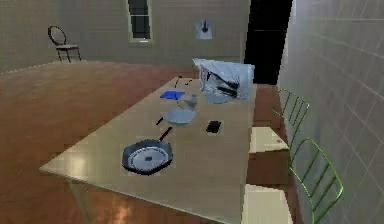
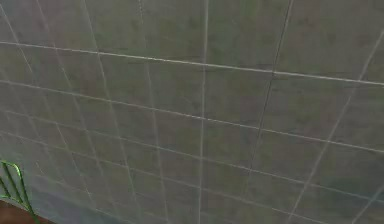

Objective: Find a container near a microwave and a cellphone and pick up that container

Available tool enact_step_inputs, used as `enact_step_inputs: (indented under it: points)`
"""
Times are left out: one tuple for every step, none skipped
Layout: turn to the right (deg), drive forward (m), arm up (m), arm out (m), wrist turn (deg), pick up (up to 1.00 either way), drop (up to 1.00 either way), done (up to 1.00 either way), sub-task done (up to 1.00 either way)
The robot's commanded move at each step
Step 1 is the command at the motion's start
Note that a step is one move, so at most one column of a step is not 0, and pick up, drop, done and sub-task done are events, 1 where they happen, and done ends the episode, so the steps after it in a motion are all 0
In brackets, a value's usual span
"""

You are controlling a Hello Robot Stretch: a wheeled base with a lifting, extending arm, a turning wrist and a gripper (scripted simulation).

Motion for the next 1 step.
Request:
enact_step_inputs:
  points:
    - [39.0, 0.00, 0.00, 0.00, 0.0, 0.00, 0.00, 0.00, 0.00]
